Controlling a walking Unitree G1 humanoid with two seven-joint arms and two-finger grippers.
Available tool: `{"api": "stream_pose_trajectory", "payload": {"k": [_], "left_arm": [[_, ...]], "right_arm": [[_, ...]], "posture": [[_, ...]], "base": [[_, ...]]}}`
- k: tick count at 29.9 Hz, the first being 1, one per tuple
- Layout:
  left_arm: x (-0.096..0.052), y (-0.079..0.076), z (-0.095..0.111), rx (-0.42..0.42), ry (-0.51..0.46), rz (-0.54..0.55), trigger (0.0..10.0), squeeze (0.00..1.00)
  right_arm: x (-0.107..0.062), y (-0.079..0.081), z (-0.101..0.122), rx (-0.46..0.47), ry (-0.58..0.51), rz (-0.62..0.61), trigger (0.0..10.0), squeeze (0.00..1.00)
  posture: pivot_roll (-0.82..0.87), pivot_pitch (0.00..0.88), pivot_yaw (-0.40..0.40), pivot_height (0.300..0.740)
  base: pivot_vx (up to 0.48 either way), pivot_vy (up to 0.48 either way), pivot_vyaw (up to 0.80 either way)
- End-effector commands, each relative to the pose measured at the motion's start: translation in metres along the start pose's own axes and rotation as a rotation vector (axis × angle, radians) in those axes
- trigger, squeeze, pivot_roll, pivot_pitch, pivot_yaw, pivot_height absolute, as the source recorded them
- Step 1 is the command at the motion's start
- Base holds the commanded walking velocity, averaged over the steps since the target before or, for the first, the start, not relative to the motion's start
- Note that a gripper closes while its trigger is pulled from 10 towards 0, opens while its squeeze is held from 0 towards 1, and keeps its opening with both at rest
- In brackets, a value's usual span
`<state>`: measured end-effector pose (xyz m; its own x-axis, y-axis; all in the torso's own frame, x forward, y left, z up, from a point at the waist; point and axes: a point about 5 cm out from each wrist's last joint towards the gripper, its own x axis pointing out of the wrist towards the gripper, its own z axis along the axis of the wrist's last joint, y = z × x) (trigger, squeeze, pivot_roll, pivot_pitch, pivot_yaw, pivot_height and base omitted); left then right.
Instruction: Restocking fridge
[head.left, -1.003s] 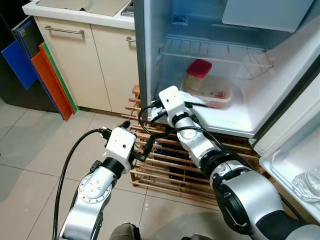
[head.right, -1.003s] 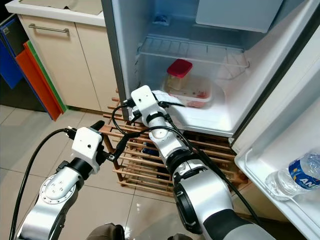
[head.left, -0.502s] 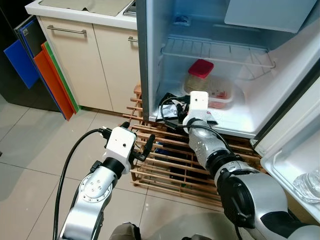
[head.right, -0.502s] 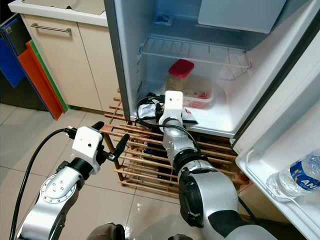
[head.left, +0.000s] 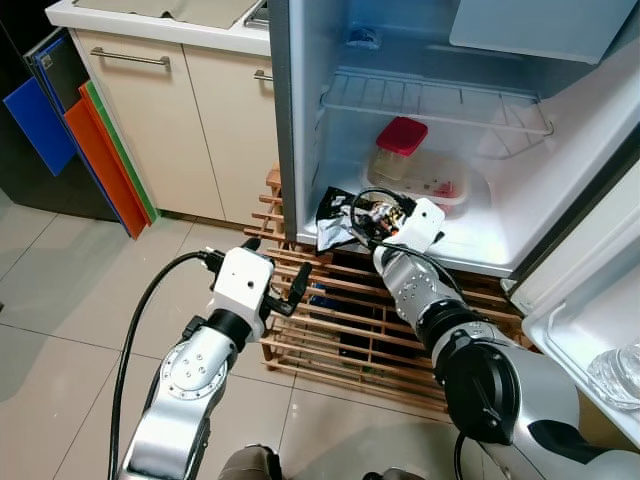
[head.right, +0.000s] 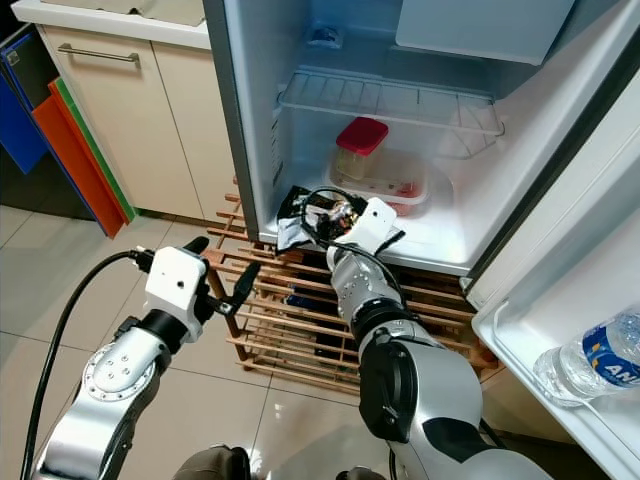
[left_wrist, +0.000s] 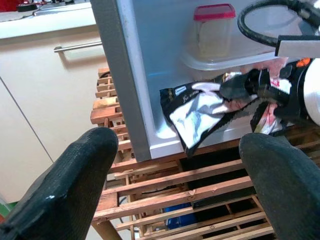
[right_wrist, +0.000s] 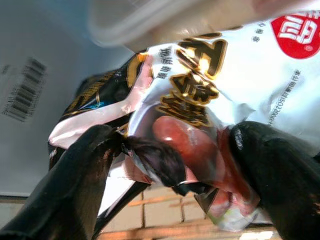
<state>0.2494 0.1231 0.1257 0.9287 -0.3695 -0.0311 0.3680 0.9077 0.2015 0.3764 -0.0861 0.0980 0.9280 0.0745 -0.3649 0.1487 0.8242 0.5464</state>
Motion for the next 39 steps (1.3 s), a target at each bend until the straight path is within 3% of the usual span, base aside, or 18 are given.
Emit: {"api": "stream_pose_trajectory", "payload": {"k": [1,8,9,10,15,20,21,22,25,29,32,33,39], "left_arm": [[0.001,-0.002,0.001,0.002,-0.002,-0.003,10.0,0.0],[0.005,-0.004,0.002,0.0,-0.009,-0.007,10.0,0.0],[0.006,-0.004,0.003,0.0,-0.013,-0.007,10.0,0.0],[0.006,-0.004,0.003,0.0,-0.013,-0.007,10.0,0.0],[0.009,-0.005,0.004,0.004,-0.017,-0.016,10.0,0.0],[0.01,-0.005,0.004,0.007,-0.019,-0.018,10.0,0.0],[0.01,-0.005,0.004,0.007,-0.019,-0.018,10.0,0.0],[0.01,-0.005,0.004,0.015,-0.021,-0.012,10.0,0.0],[0.011,-0.004,0.004,0.023,-0.022,-0.006,10.0,0.0],[0.012,-0.004,0.003,0.024,-0.02,-0.009,10.0,0.0],[0.013,-0.004,0.002,0.025,-0.018,-0.014,10.0,0.0],[0.014,-0.004,0.002,0.024,-0.017,-0.019,10.0,0.0],[0.016,-0.005,0.001,0.024,-0.019,-0.03,10.0,0.0]], "right_arm": [[0.001,0.013,0.017,-0.072,-0.065,0.055,10.0,1.0],[0.001,0.026,0.031,-0.147,-0.134,0.105,10.0,1.0],[0.001,0.028,0.034,-0.215,-0.156,0.117,10.0,1.0],[0.001,0.028,0.034,-0.215,-0.156,0.117,10.0,1.0],[0.0,0.019,0.03,-0.466,-0.183,0.094,10.0,1.0],[-0.002,0.006,0.02,-0.841,-0.223,0.07,10.0,1.0],[-0.002,0.006,0.02,-0.841,-0.223,0.07,10.0,1.0],[-0.004,0.001,0.015,-0.913,-0.23,0.064,10.0,0.0],[-0.006,-0.009,0.008,-0.991,-0.234,0.054,10.0,0.0],[-0.008,-0.021,0.001,-0.993,-0.222,0.035,10.0,0.0],[-0.011,-0.031,-0.004,-1.057,-0.231,0.019,10.0,0.0],[-0.013,-0.037,-0.009,-1.115,-0.238,0.018,10.0,0.0],[-0.015,-0.036,-0.009,-1.185,-0.286,0.013,10.0,0.0]], "posture": [[0.2,0.126,-0.033,0.74],[0.18,0.121,-0.036,0.74],[0.18,0.12,-0.035,0.74],[0.18,0.12,-0.035,0.74],[0.18,0.116,-0.034,0.74],[0.17,0.11,-0.036,0.74],[0.17,0.11,-0.036,0.74],[0.17,0.105,-0.037,0.74],[0.16,0.102,-0.036,0.74],[0.16,0.096,-0.037,0.74],[0.15,0.087,-0.036,0.74],[0.14,0.081,-0.034,0.74],[0.14,0.071,-0.029,0.74]], "base": [[0.0,0.0,0.0],[0.0,0.0,0.0],[0.0,0.0,0.0],[0.0,0.0,0.0],[0.0,0.0,0.0],[0.0,0.0,0.0],[0.0,0.0,0.0],[0.0,0.0,0.0],[0.0,0.0,0.0],[0.0,0.0,0.0],[0.0,0.0,0.0],[0.0,0.0,0.0],[0.0,0.0,0.0]]}}
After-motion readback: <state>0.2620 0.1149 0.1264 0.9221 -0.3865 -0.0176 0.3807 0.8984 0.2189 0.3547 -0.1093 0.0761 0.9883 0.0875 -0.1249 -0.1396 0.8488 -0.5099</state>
